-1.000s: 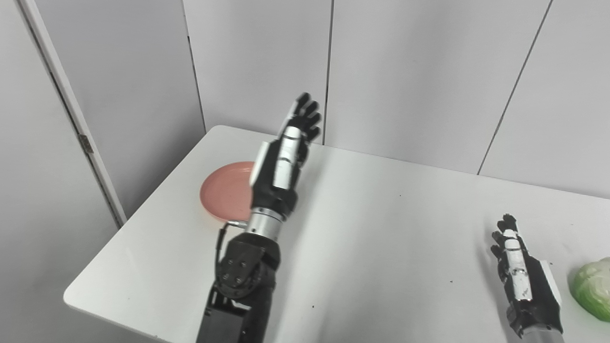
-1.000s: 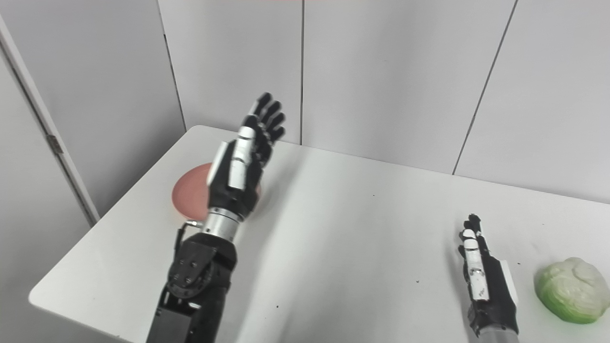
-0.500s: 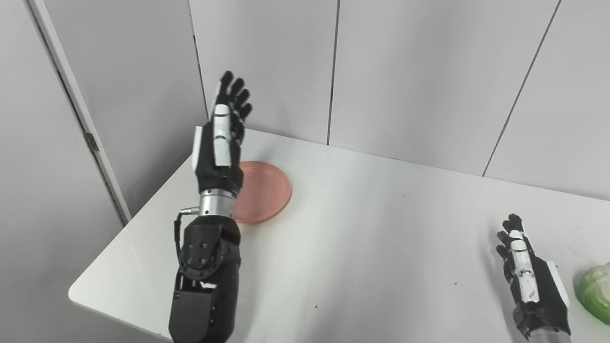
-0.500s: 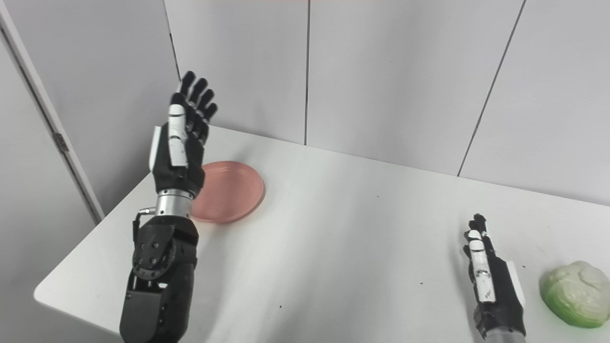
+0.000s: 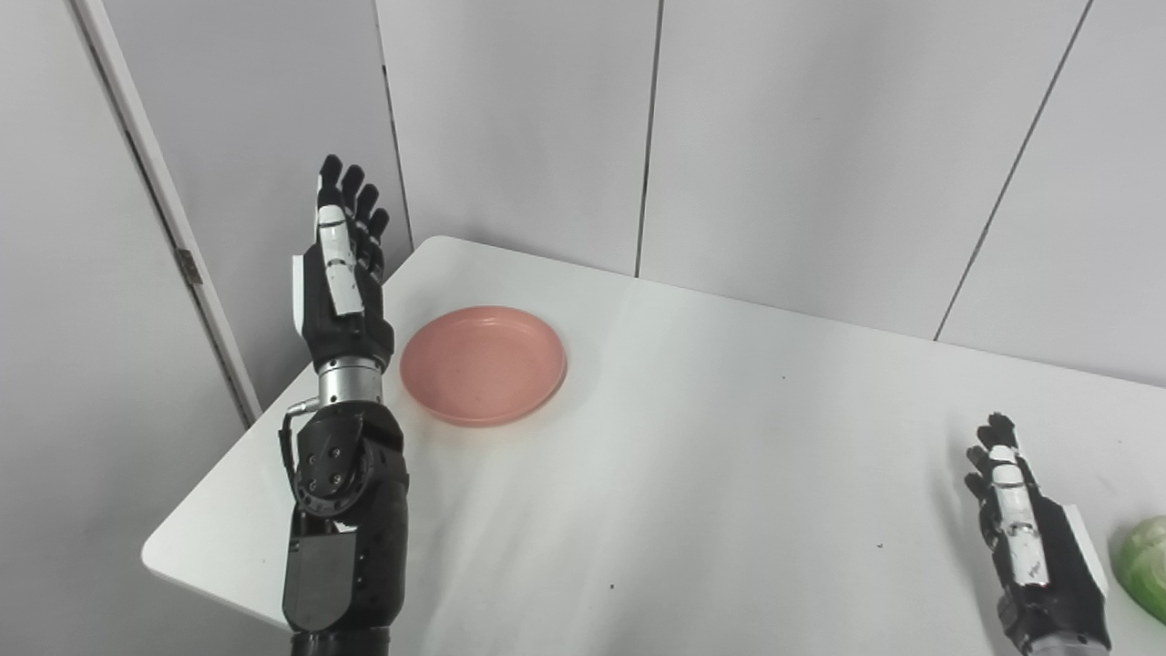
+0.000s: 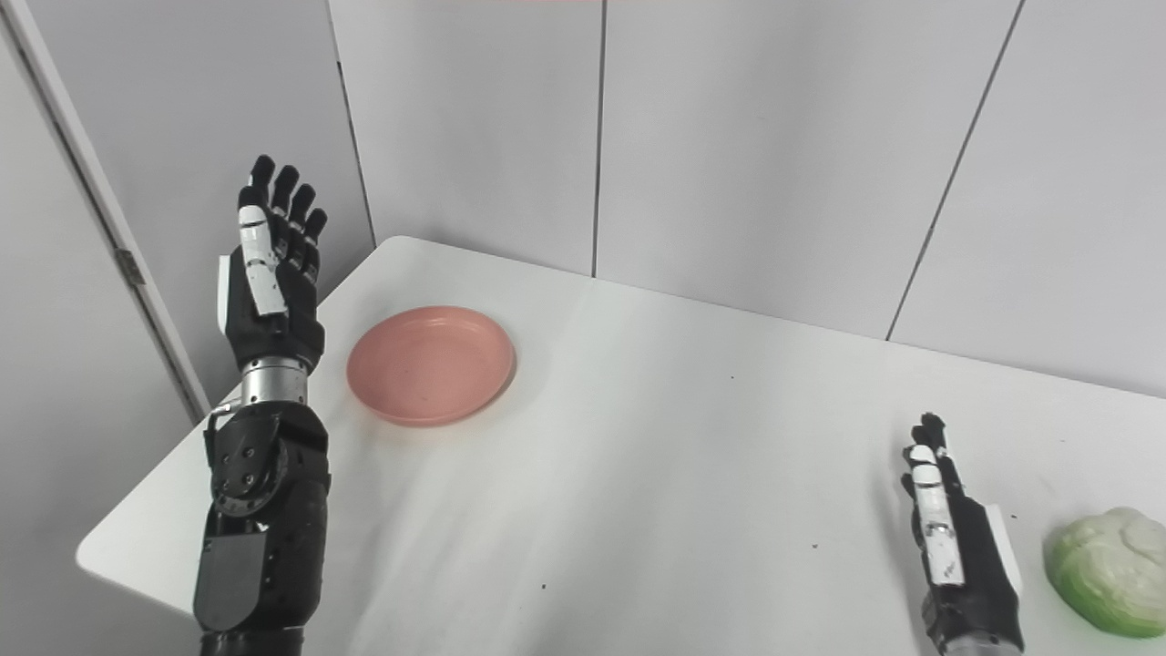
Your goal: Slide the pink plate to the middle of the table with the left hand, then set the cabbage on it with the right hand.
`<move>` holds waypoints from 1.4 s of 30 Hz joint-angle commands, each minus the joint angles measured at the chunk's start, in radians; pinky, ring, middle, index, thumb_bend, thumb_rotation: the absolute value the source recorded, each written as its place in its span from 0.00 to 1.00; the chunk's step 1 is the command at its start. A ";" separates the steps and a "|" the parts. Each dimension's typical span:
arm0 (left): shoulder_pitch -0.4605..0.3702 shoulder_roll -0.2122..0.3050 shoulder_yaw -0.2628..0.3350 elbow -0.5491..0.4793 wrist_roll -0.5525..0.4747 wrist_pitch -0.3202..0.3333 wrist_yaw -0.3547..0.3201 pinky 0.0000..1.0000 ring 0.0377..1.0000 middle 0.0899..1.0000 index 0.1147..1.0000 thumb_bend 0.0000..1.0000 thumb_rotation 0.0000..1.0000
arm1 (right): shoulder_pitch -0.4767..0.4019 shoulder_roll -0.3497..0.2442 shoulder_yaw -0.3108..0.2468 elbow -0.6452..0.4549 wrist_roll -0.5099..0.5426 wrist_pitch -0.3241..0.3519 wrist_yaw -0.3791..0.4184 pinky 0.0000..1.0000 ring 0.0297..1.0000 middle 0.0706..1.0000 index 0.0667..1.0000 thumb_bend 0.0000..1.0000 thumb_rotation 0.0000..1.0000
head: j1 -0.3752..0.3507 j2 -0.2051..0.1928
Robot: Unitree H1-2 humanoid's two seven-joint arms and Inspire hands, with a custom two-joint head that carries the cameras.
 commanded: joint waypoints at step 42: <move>-0.073 0.075 0.036 0.320 -0.075 -0.061 0.019 1.00 0.98 0.98 0.97 0.41 1.00 | -0.021 0.002 -0.010 -0.068 0.017 0.040 0.009 1.00 1.00 1.00 1.00 0.14 1.00 | 0.010 0.026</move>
